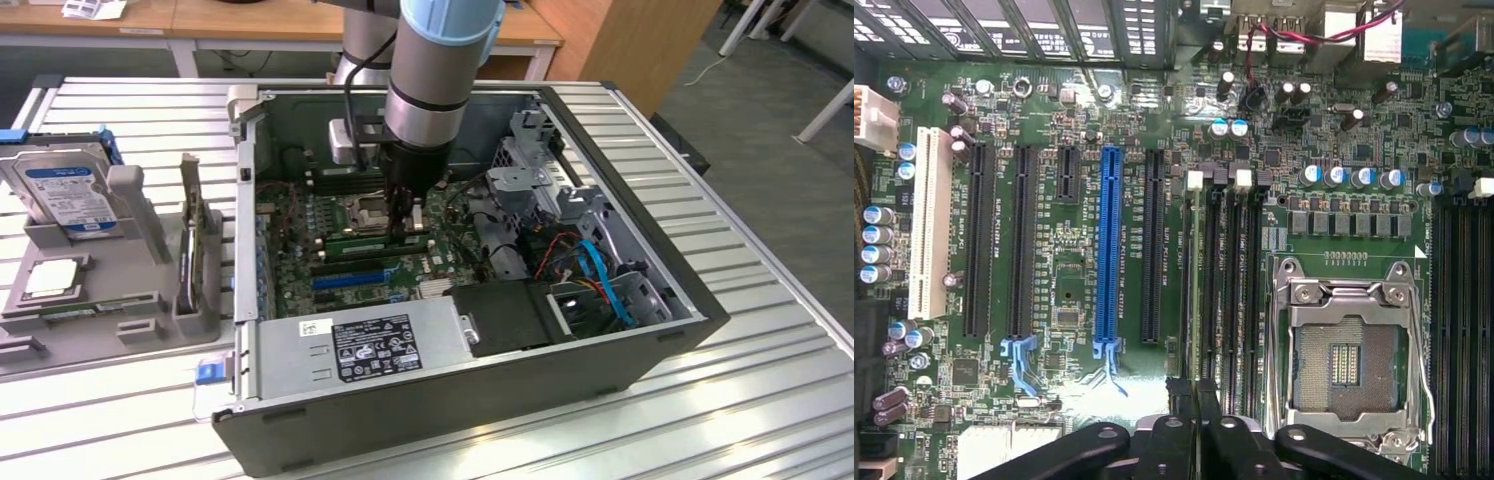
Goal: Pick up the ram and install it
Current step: 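Insert the ram into the slot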
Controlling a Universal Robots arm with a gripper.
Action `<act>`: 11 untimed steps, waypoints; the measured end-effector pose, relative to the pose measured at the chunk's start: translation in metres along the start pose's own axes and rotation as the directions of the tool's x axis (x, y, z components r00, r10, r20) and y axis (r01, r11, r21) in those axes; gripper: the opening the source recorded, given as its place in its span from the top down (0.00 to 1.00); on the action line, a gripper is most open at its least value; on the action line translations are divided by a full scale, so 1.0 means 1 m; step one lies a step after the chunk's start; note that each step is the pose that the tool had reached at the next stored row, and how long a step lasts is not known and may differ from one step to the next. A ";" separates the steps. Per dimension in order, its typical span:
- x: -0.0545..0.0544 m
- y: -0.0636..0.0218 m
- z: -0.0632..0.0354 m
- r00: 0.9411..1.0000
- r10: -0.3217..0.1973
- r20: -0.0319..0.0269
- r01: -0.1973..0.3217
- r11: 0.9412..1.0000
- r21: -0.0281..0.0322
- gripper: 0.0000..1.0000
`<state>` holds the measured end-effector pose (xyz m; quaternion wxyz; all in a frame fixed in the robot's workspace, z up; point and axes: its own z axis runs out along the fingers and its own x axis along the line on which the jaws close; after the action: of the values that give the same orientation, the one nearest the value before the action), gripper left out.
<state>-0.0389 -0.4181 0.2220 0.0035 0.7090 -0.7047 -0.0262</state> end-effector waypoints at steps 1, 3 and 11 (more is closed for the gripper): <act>0.000 0.0000 0.0000 1.000 0.000 0.000 0.000 1.000 0.000 0.87; 0.000 0.0000 -0.0001 1.000 0.000 0.000 0.000 1.000 0.000 0.81; 0.000 0.0002 -0.0021 1.000 0.000 -0.001 0.000 1.000 0.000 0.81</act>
<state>-0.0390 -0.4182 0.2242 0.0039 0.7090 -0.7047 -0.0262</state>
